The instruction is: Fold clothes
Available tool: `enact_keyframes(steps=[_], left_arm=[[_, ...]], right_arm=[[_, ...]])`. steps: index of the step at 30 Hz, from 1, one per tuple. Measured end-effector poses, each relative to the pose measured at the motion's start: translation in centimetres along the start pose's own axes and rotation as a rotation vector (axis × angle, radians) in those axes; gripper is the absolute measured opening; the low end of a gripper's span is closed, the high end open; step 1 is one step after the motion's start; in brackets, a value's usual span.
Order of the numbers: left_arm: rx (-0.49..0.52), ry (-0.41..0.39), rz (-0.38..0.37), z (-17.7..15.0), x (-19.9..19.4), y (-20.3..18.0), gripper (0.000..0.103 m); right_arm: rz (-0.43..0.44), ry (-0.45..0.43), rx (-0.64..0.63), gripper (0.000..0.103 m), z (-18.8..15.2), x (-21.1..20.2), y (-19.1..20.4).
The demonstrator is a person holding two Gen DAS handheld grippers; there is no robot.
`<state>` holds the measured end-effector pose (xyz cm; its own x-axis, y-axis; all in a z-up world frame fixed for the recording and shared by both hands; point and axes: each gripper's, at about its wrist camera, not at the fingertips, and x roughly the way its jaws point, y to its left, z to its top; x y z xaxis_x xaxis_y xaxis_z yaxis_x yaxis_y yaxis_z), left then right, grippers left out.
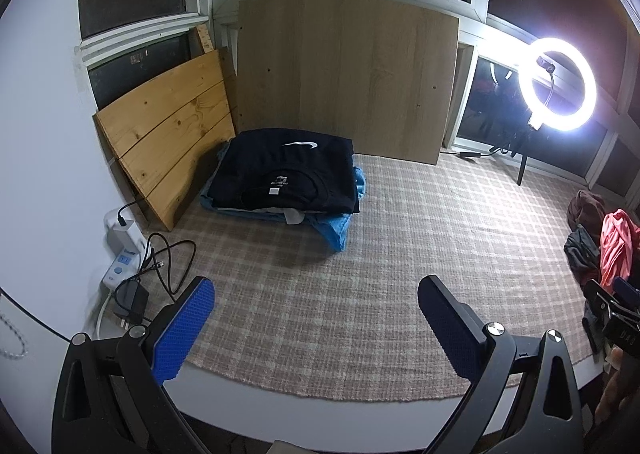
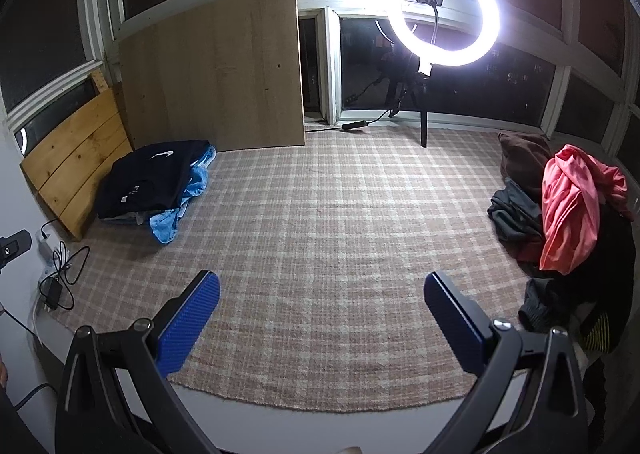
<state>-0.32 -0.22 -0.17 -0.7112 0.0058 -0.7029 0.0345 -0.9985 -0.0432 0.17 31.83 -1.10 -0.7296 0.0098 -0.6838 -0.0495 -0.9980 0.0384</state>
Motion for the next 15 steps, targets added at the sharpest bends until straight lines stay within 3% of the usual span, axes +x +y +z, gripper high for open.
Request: enact_keyframes(steps=[15], left_arm=[[0.005,-0.005,-0.001,-0.34,-0.28,0.05,0.102]], right_arm=[[-0.024,-0.008,0.015,0.103,0.20,-0.33,0.05]])
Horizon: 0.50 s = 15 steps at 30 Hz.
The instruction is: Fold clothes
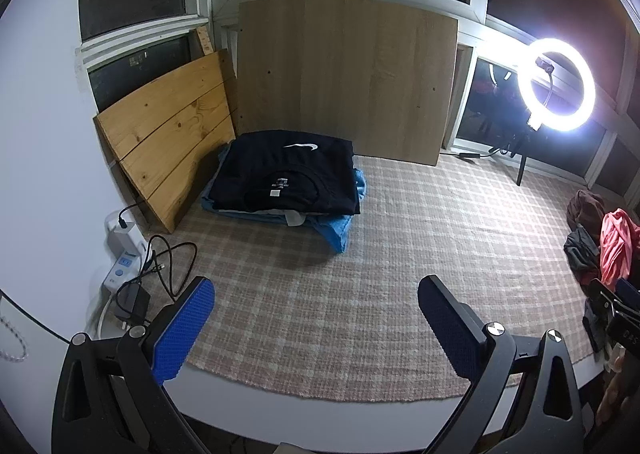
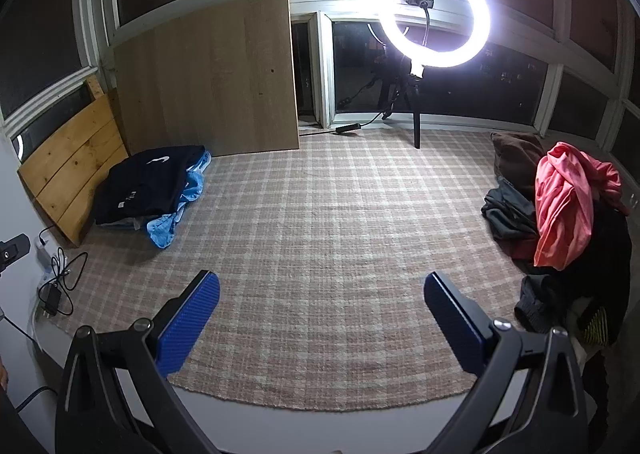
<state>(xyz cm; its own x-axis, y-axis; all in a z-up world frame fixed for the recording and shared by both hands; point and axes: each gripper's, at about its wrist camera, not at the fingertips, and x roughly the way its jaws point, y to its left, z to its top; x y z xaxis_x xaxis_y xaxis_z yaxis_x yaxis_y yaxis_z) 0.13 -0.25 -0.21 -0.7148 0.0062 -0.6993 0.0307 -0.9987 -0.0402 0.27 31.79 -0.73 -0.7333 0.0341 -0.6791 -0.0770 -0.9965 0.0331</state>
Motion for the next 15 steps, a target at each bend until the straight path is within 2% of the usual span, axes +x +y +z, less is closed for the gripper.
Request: enact_keyframes(steps=[15], left_arm=[[0.016,0.002,0.006,0.26,0.76,-0.46,0.102]], right_arm=[[-0.005,0.001,0.011,0.103,-0.12,0.48,0.16]])
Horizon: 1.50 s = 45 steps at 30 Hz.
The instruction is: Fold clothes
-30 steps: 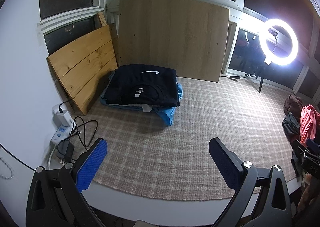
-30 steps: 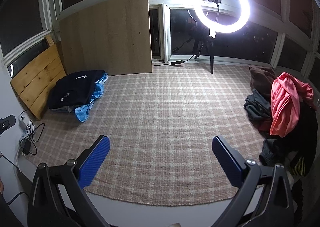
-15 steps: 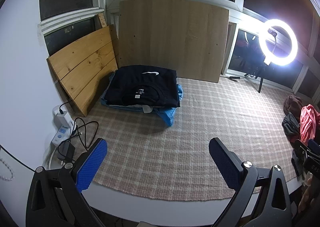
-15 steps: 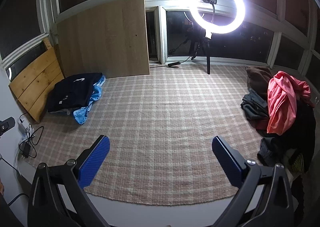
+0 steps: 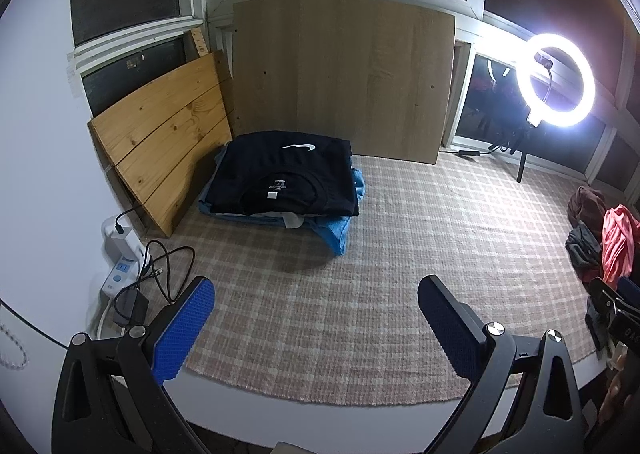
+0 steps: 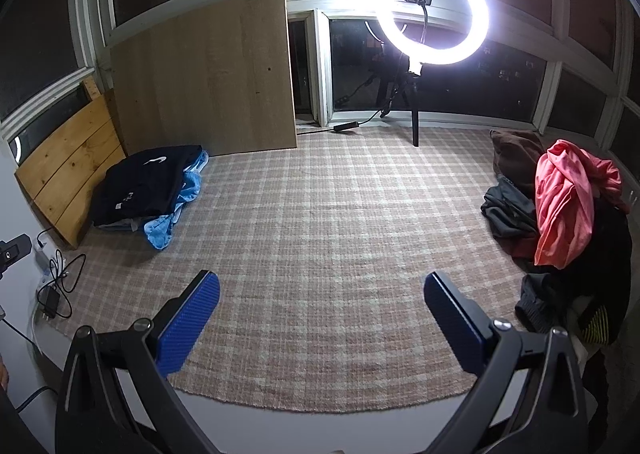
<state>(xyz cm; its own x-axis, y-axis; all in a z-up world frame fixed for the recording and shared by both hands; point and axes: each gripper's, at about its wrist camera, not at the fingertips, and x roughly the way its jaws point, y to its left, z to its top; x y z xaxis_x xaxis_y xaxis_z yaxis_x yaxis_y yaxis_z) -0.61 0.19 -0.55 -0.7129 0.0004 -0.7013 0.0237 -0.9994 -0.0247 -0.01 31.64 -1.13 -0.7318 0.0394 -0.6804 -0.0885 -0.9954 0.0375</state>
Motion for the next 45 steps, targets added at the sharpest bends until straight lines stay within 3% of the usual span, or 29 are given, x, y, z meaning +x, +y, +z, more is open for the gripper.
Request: enact_keyframes(steps=[12,27,31,34,45], left_arm=[[0.064,-0.020,-0.039,0.5,0.9,-1.4,0.102],[0.164,0.015,-0.209,0.9,3.7,-5.7,0.102],[0.171,0.044,-0.249,1.0,4.4,-6.7,0.102],[0.202,0.063,-0.263,0.9,4.9,-7.8,0.102],[0.274,0.101,-0.270,0.7,6.3,-10.4,0.102]], right_arm=[[-0.012,-0.002,0.071,0.103,-0.4,-0.3,-0.8],[-0.131,-0.015,0.204,0.103,-3.0,-2.5,-4.7],[-0.218,0.006,0.203,0.103,-4.1,-2.9,-5.5],[-0.268,0.010,0.203,0.103,-4.8,-3.2,-6.1],[-0.305,-0.026,0.313,0.103,-6.9,-5.4,-8.3]])
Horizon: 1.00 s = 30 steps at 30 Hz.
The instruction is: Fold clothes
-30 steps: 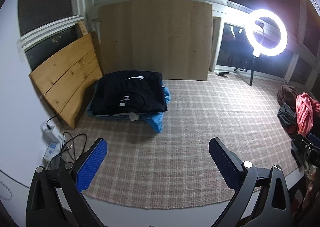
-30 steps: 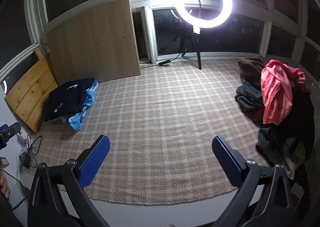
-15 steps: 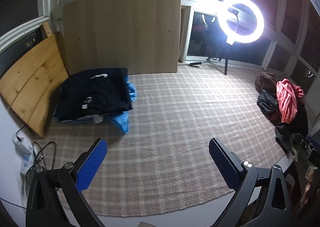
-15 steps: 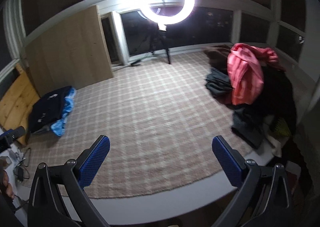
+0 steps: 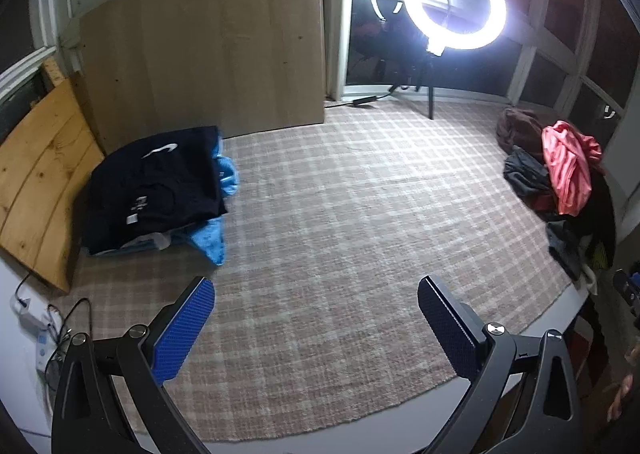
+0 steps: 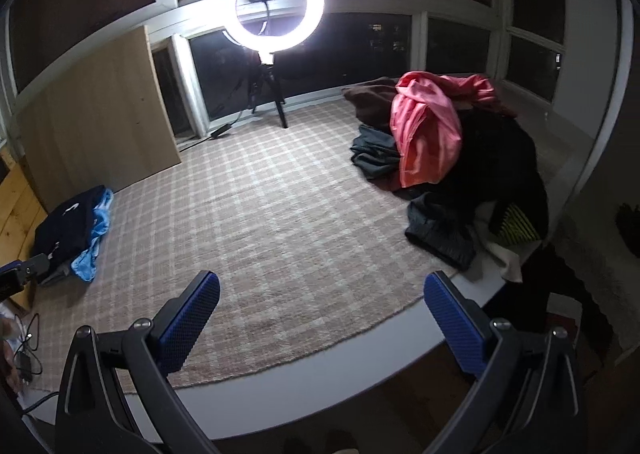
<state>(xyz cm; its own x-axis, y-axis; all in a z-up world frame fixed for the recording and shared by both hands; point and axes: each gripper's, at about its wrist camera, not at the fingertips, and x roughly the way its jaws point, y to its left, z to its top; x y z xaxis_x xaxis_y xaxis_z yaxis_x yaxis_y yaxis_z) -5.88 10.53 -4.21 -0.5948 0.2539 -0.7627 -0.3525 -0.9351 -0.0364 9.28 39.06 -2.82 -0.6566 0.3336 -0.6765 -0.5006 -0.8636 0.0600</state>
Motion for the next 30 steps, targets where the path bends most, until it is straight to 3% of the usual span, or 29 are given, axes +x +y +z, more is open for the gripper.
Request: enact_keyframes(steps=[11,21,30], left_arm=[[-0.001,0.009,-0.038,0.3,0.0,0.2,0.102],[0.084,-0.045,0.010,0.7,-1.2,-1.5,0.102],[0.070,-0.069,0.040,2.7,-0.7,-2.7,0.102]], right_arm=[[0.005,0.005,0.015,0.103,0.0,0.4,0.3],[0.016,0.034,0.001,0.103,0.2,1.5,0.9],[0.027,-0.032,0.003,0.103,2.0,2.2,-3.2]])
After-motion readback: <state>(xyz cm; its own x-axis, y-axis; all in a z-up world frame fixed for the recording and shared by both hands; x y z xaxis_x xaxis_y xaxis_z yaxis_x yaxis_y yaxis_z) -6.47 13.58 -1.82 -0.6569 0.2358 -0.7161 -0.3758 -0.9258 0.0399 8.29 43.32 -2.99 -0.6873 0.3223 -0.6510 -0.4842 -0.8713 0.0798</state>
